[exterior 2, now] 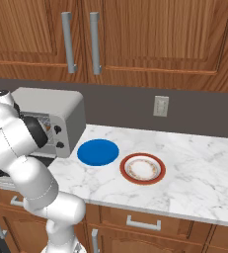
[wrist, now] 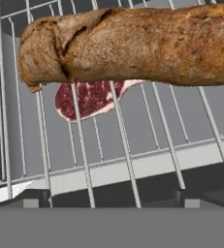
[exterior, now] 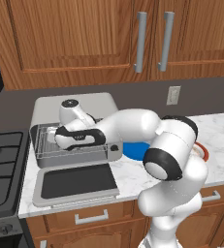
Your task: Open the toaster oven door. Place the baguette on the top rack in the toaster oven and place the steak on the bottom rack.
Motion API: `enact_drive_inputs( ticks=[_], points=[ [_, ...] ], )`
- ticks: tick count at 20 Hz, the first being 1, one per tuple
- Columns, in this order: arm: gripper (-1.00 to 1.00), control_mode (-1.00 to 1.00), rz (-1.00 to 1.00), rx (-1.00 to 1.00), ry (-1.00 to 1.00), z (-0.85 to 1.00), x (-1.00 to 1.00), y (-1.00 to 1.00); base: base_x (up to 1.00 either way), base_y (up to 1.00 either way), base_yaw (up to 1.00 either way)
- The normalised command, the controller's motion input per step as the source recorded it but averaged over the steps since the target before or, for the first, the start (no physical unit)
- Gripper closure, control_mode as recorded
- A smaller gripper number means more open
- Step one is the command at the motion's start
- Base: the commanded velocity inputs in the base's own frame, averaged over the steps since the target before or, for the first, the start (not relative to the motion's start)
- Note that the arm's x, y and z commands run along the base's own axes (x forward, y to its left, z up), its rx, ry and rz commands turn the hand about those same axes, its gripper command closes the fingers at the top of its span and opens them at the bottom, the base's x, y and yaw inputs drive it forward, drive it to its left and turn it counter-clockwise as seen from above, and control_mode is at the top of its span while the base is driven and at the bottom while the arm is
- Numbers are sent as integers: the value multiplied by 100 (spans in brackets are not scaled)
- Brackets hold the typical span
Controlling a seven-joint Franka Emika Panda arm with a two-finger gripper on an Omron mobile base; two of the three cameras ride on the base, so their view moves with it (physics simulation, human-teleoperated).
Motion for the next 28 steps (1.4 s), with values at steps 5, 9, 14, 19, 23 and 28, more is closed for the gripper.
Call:
enact_drive_inputs(
  ticks=[5,9,14,19,23,28],
  points=[
    [-100,-100,0,0,-15,-34,2,2,0,0,0],
    [-100,-100,0,0,-22,-37,0,3,0,0,0],
    [-100,-100,-1,0,-29,-38,1,3,0,0,0],
    [-100,-100,-2,1,-17,-31,2,0,0,0,0],
    [-100,-100,0,8,4,-4,-20,2,0,0,0],
    [-100,-100,0,13,11,12,-31,0,0,0,0]
  ],
)
